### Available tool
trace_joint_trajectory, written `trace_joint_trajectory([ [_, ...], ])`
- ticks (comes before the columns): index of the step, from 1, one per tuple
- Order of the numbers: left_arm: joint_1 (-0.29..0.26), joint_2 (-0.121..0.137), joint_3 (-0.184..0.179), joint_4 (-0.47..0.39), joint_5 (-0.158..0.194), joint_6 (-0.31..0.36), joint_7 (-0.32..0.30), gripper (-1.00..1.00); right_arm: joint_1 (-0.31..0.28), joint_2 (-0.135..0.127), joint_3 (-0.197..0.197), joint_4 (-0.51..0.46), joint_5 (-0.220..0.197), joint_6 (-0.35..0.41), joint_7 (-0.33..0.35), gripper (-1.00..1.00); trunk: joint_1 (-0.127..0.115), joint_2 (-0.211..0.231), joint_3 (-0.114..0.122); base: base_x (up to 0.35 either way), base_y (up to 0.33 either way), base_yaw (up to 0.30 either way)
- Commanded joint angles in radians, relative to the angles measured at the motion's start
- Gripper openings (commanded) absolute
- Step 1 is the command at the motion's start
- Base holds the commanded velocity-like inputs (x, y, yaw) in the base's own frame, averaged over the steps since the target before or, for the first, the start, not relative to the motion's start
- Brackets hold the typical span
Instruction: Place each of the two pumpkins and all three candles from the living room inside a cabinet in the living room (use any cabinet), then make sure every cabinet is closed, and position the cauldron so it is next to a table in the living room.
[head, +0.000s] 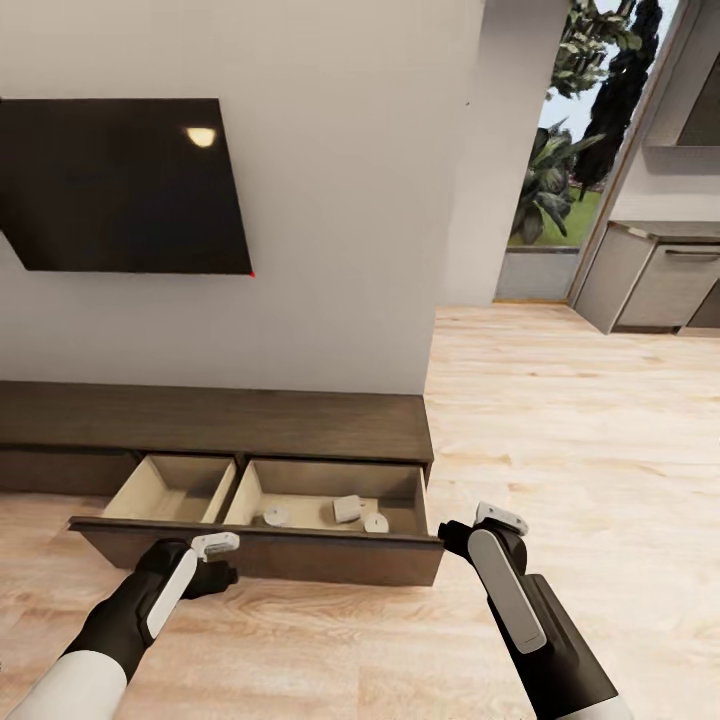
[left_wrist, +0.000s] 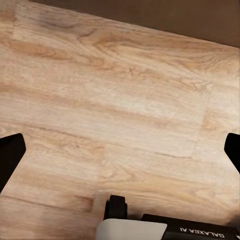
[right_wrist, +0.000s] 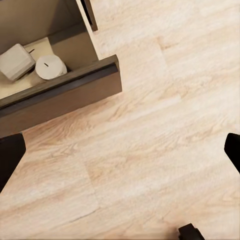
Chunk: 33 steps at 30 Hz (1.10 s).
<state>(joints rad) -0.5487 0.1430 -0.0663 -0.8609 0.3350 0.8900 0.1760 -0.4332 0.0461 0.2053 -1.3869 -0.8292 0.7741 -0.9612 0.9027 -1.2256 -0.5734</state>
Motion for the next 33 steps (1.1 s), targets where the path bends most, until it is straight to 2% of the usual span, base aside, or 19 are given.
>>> trace_joint_trajectory([
  [1,-0.001,0.001,-0.004,-0.001,0.01,0.003,0.01,1.0,-0.001,0.0,0.001,-0.001,-0.008,0.004,-0.01,1.0,0.0,-0.001,-0.001,-0.107,0.006,0.0],
  [17,-0.001,0.0,-0.011,-0.002,0.007,0.003,0.011,1.0,-0.001,0.001,0.002,0.001,-0.008,0.002,-0.009,1.0,0.0,-0.001,-0.001,-0.065,0.001,0.0],
  [33,-0.001,0.0,-0.005,-0.004,0.013,-0.001,0.01,1.0,-0.001,0.001,0.004,0.002,-0.007,0.001,0.001,1.0,0.061,-0.113,-0.051,0.0,0.0,0.0],
])
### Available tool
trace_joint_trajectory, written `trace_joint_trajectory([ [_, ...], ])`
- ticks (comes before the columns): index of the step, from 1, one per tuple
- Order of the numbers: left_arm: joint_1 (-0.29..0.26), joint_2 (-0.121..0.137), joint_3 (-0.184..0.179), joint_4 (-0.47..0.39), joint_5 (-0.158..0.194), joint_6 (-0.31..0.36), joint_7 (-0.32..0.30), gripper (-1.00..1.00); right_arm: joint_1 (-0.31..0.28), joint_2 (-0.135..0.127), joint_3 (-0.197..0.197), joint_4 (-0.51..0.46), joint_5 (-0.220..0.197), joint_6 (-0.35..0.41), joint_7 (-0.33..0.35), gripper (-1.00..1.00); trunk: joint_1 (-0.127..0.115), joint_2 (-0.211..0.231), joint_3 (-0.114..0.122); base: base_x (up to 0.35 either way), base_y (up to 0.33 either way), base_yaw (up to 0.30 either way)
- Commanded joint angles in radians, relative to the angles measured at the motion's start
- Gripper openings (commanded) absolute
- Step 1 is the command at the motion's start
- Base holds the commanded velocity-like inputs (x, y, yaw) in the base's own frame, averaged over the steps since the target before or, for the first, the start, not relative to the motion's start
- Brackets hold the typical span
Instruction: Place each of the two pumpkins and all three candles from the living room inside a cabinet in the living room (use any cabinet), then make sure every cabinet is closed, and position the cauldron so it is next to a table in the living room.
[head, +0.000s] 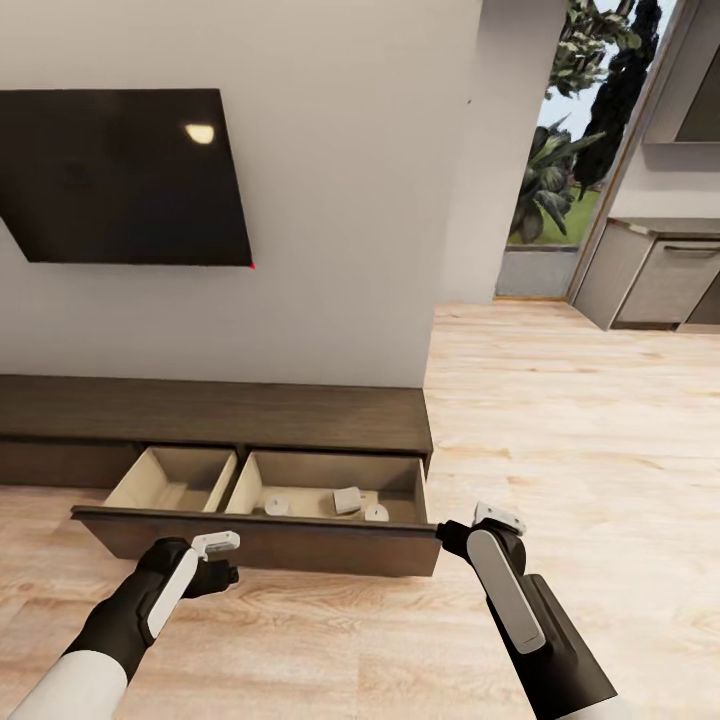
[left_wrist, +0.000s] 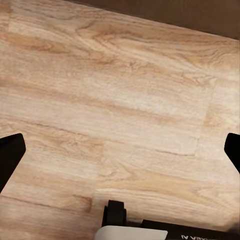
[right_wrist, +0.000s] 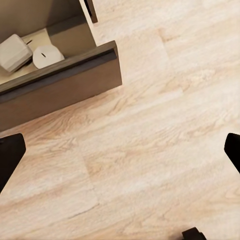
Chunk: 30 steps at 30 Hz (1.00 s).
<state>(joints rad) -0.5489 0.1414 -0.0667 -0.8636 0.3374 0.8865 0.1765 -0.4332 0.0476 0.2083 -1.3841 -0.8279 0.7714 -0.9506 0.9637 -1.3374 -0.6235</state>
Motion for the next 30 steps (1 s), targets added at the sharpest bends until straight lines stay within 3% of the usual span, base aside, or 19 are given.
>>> trace_joint_trajectory([
  [1,0.0,0.001,-0.004,-0.001,0.011,0.002,0.009,1.0,-0.001,0.0,0.001,-0.001,-0.008,0.003,-0.01,1.0,0.004,-0.008,-0.004,0.0,0.0,0.0],
  [11,0.0,-0.002,-0.006,0.0,0.012,-0.009,0.008,1.0,0.0,-0.003,0.007,0.007,-0.005,-0.01,-0.006,1.0,0.042,-0.078,-0.036,0.0,0.0,0.0],
  [18,0.002,-0.009,-0.013,0.005,0.008,-0.042,0.008,1.0,0.019,-0.003,0.05,0.143,0.005,-0.066,0.021,1.0,0.069,-0.127,-0.057,0.0,0.0,0.0],
  [22,0.004,-0.012,-0.018,0.013,0.008,-0.095,0.008,1.0,0.023,-0.003,0.08,0.254,0.008,-0.153,0.124,1.0,0.084,-0.155,-0.07,0.0,0.0,0.0],
  [27,0.01,-0.01,-0.027,0.021,0.004,-0.136,0.008,1.0,0.025,-0.002,0.161,0.399,0.017,-0.265,0.309,1.0,0.104,-0.19,-0.086,0.0,0.0,0.0],
  [30,0.012,-0.011,-0.029,0.093,0.003,-0.252,0.008,1.0,0.025,-0.002,0.229,0.488,0.016,-0.373,0.362,1.0,0.115,-0.211,-0.095,0.0,0.0,0.0],
])
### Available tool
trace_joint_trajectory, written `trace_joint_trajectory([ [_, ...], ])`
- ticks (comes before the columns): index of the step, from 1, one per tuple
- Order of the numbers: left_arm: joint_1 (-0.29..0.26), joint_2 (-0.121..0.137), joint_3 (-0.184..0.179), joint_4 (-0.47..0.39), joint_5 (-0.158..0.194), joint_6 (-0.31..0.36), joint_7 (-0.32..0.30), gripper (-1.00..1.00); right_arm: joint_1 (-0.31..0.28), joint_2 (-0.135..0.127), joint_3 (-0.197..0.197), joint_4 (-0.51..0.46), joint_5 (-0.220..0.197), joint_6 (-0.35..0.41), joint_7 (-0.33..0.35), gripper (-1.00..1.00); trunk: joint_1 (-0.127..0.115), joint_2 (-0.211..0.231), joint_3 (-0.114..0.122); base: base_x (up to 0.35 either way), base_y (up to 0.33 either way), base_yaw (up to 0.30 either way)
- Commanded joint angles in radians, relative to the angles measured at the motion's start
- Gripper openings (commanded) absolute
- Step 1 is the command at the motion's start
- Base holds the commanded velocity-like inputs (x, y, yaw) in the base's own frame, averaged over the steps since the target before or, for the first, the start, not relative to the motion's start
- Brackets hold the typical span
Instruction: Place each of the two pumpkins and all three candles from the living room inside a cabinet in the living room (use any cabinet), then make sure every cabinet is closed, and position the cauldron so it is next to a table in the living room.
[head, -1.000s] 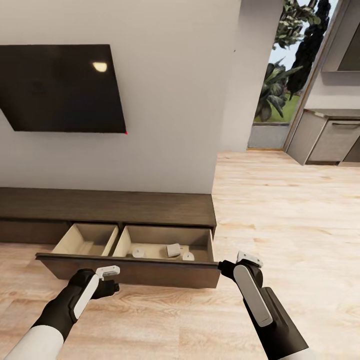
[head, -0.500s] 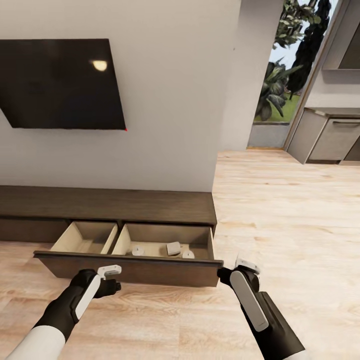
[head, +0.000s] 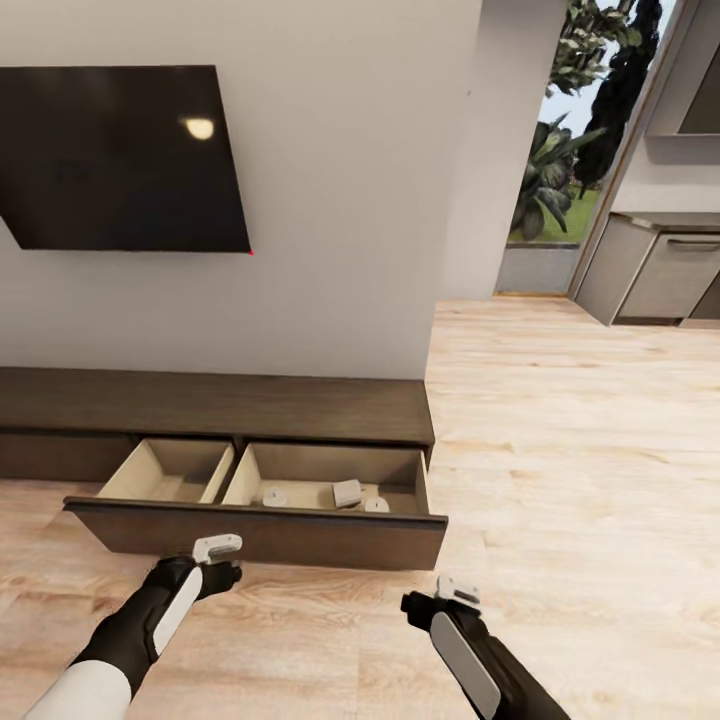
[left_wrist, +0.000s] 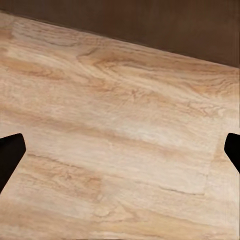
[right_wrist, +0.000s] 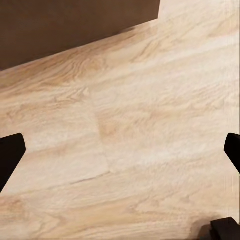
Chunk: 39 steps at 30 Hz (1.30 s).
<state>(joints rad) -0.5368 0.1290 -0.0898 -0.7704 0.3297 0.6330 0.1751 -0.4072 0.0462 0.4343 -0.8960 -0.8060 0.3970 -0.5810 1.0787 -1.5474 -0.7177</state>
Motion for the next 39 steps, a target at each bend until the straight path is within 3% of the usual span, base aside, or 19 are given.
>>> trace_joint_trajectory([
  [1,-0.001,-0.001,-0.009,0.038,0.011,-0.054,0.009,1.0,-0.001,0.0,0.024,0.021,-0.005,-0.027,0.001,1.0,0.004,-0.008,-0.004,0.0,0.0,0.0],
  [4,-0.001,-0.018,-0.033,0.145,0.009,-0.198,0.009,1.0,-0.001,0.0,0.08,0.066,-0.003,-0.102,0.022,1.0,0.015,-0.029,-0.013,0.0,0.0,0.0],
  [5,-0.002,-0.027,-0.049,0.191,0.008,-0.276,0.009,1.0,-0.001,0.0,0.118,0.091,-0.003,-0.158,0.035,1.0,0.019,-0.036,-0.017,0.0,0.0,0.0],
  [10,-0.002,-0.044,-0.08,0.246,0.008,-0.397,0.01,1.0,-0.001,0.0,0.231,0.154,-0.004,-0.306,0.056,1.0,0.038,-0.071,-0.032,0.0,0.0,0.0],
  [13,-0.002,-0.058,-0.087,0.26,0.008,-0.448,0.01,1.0,-0.001,0.0,0.271,0.185,-0.005,-0.373,0.058,1.0,0.05,-0.092,-0.042,0.0,0.0,0.0],
  [18,-0.002,-0.067,-0.091,0.308,0.004,-0.545,0.01,1.0,-0.001,0.0,0.29,0.207,0.01,-0.471,0.059,1.0,0.069,-0.127,-0.057,0.0,0.0,0.0],
  [24,-0.002,-0.072,-0.095,0.349,0.003,-0.633,0.01,1.0,-0.001,0.001,0.293,0.315,0.128,-0.562,0.054,1.0,0.092,-0.169,-0.076,0.0,0.0,0.0],
  [26,-0.002,-0.072,-0.097,0.352,0.003,-0.643,0.01,1.0,-0.001,0.002,0.293,0.348,0.147,-0.607,0.054,1.0,0.1,-0.183,-0.082,0.0,0.0,0.0],
  [27,-0.002,-0.072,-0.104,0.351,0.003,-0.658,0.01,1.0,-0.001,0.002,0.294,0.369,0.158,-0.663,0.056,1.0,0.104,-0.19,-0.086,0.0,0.0,0.0],
  [31,-0.002,-0.072,-0.131,0.343,0.002,-0.705,0.013,1.0,-0.001,0.003,0.293,0.39,0.167,-0.747,0.059,1.0,0.119,-0.218,-0.098,0.0,0.0,0.0],
  [39,-0.002,-0.075,-0.157,0.352,0.003,-0.804,0.012,1.0,-0.001,0.003,0.295,0.397,0.171,-0.78,0.063,1.0,0.15,-0.274,-0.123,0.0,0.0,0.0],
])
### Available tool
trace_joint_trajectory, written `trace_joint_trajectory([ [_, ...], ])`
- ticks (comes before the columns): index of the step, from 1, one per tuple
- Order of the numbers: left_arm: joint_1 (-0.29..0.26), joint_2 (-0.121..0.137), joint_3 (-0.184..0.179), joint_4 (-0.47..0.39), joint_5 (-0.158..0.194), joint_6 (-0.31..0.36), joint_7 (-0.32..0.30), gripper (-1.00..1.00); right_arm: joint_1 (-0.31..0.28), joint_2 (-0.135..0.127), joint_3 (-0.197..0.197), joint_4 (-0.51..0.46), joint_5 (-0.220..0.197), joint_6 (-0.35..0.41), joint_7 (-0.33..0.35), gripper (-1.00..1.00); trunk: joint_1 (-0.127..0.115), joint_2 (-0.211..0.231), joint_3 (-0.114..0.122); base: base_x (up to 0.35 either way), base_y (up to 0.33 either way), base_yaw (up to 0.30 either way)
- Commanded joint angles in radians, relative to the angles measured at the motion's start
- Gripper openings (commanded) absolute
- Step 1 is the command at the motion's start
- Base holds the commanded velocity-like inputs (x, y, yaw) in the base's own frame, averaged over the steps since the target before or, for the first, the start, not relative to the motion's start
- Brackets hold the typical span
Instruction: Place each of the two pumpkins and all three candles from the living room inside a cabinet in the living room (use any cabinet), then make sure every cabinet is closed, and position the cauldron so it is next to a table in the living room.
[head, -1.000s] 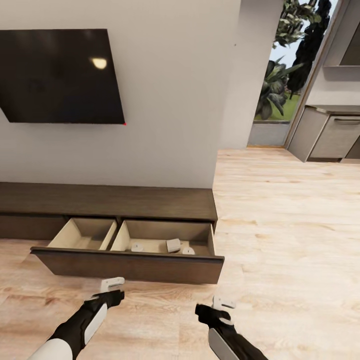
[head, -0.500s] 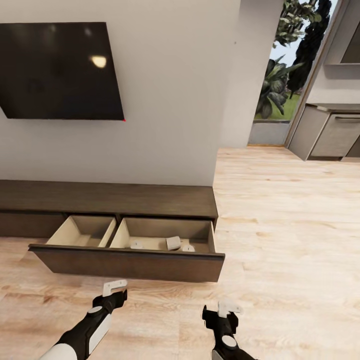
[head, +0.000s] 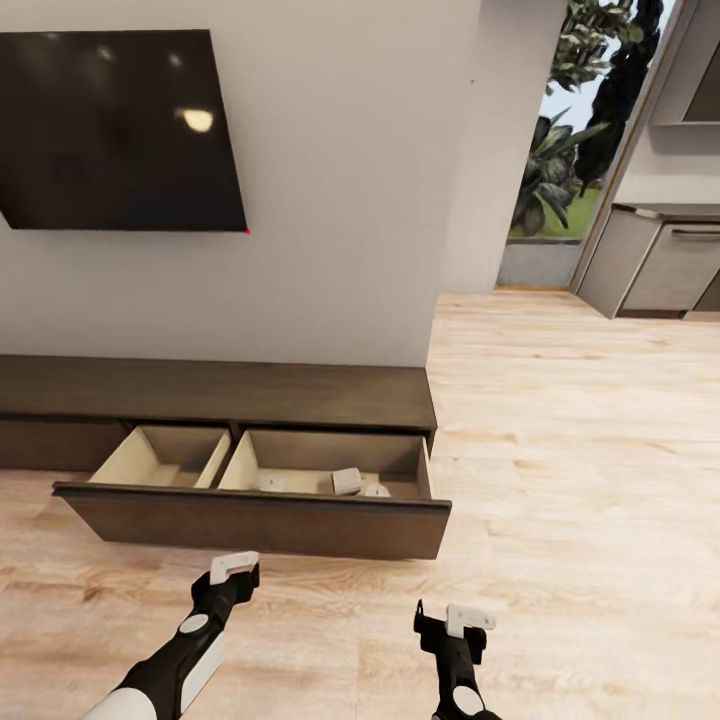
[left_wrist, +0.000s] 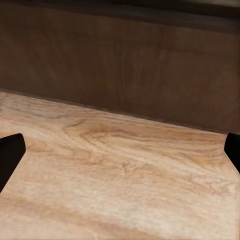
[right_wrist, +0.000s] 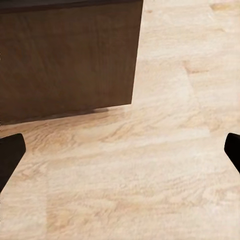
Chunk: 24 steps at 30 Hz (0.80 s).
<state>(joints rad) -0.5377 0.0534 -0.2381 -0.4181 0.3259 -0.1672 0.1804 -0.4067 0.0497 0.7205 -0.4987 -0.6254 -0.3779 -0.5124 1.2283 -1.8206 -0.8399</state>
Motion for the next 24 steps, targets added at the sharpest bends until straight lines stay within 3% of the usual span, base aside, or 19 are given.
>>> trace_joint_trajectory([
  [1,-0.001,0.001,-0.009,0.0,0.007,-0.007,0.007,1.0,-0.001,0.0,0.009,0.0,-0.008,-0.009,-0.001,1.0,0.004,-0.008,-0.004,0.0,0.0,0.0],
  [8,-0.001,0.001,-0.029,0.001,0.005,-0.019,0.005,1.0,-0.003,0.004,0.017,-0.002,0.052,-0.047,0.107,1.0,0.031,-0.057,-0.026,0.0,0.0,0.0],
  [16,-0.001,0.0,-0.092,-0.002,0.004,-0.032,0.005,1.0,-0.012,0.039,0.019,-0.003,0.147,-0.051,0.131,1.0,0.061,-0.113,-0.051,0.0,0.0,0.0],
  [24,-0.001,0.001,-0.096,-0.009,0.004,-0.039,0.005,1.0,-0.014,0.052,0.015,-0.007,0.153,-0.052,0.129,1.0,0.092,-0.169,-0.076,0.0,0.0,0.0],
])
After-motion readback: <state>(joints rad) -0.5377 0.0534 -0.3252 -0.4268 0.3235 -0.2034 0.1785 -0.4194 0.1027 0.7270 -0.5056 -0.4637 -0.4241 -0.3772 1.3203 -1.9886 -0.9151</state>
